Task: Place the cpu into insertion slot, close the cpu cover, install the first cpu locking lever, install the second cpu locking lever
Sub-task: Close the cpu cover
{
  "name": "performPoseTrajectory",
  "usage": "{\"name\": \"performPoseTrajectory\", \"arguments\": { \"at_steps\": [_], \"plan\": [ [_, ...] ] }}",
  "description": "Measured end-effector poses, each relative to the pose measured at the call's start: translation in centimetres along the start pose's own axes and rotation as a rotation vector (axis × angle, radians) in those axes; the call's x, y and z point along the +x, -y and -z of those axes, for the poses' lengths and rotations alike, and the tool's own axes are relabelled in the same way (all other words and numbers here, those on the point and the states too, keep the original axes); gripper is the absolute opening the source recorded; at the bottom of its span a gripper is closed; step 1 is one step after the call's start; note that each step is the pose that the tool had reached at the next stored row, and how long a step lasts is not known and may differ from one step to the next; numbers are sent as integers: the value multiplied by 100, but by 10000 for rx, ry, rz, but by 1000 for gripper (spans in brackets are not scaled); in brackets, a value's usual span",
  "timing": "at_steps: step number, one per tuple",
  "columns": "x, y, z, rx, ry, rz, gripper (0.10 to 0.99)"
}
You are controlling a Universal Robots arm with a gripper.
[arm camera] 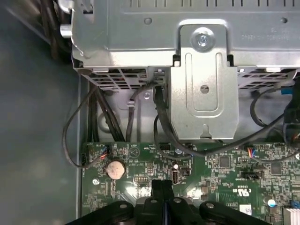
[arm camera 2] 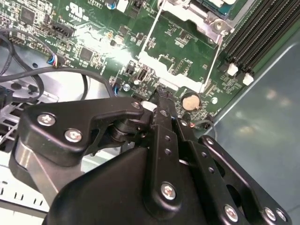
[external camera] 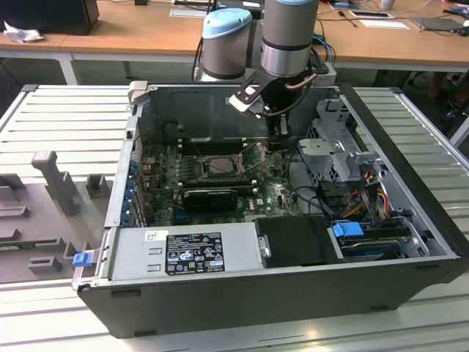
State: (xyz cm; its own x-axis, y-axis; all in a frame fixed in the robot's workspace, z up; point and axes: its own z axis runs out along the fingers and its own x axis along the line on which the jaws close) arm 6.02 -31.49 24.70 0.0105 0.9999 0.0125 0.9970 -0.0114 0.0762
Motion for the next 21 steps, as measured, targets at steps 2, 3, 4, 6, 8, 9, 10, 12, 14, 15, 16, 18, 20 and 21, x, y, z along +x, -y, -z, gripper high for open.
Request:
{"name": "performPoseTrajectory", "arguments": {
  "at_steps": [2, 3, 4, 6, 8, 9, 10, 12, 14, 15, 16, 18, 20, 21],
  "plan": [
    [0, 1, -6, 44, 0, 4, 106],
    [-1, 0, -7, 82, 2, 8, 106],
    [-1, 0, -7, 125, 2, 10, 106],
    [0, 4, -7, 240, 0, 12, 106],
    [0, 14, -7, 324, 1, 13, 106],
    [0, 27, -6, 340, -1, 13, 106],
    [0, 40, -6, 340, -1, 13, 106],
    [-1, 77, -2, 341, 0, 15, 106],
    [-1, 102, 0, 341, 0, 13, 106],
    [-2, 113, 1, 341, 0, 13, 106],
    [-1, 121, 1, 341, -1, 24, 106],
    [-2, 192, 6, 341, -1, 25, 106],
    [-4, 324, 16, 341, -1, 25, 106],
    [-4, 362, 18, 341, -1, 26, 106]
  ]
}}
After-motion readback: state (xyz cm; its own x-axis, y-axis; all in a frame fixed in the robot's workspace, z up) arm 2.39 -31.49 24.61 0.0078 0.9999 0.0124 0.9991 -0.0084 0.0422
